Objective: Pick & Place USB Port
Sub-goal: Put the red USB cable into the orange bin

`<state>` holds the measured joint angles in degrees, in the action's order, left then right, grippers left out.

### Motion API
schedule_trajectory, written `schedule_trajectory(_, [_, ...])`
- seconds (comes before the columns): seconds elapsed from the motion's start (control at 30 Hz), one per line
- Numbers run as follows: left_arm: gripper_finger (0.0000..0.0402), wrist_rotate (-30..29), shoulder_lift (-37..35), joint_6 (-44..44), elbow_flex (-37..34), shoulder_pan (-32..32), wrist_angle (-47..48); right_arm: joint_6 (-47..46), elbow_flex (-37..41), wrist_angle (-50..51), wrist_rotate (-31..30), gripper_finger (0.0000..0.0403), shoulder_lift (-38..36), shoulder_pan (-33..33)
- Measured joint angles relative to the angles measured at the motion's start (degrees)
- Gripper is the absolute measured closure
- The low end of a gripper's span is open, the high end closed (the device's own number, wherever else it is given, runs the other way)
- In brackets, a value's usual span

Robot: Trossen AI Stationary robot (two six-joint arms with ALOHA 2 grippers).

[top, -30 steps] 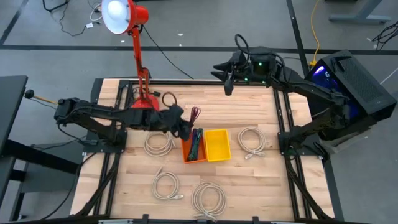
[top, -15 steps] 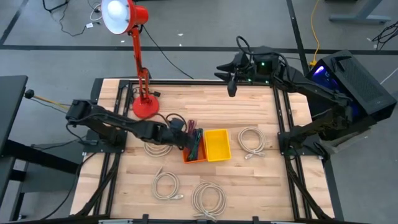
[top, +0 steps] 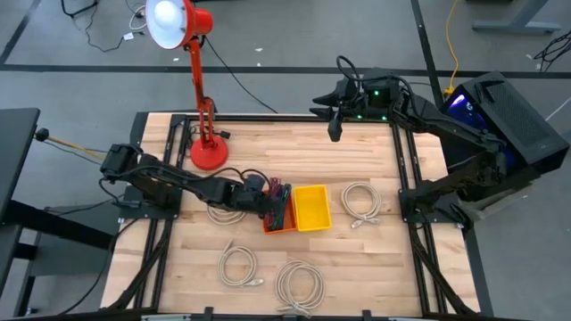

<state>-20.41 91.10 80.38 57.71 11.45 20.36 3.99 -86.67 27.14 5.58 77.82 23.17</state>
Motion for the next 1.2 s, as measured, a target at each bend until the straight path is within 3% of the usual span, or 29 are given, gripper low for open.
schedule_trajectory(0.67, [0.0338, 5.95, 1.65, -4.99, 0.04, -1.17, -3.34, -0.11, 0.02, -0.35, -0.17, 0.0261, 0.02, 0.01])
schedule_trajectory(1.2, [0.023, 3.75, 0.8, -7.36, 0.04, -3.31, -4.92, 1.08, 0.02, 0.73, -0.17, 0.0261, 0.02, 0.01])
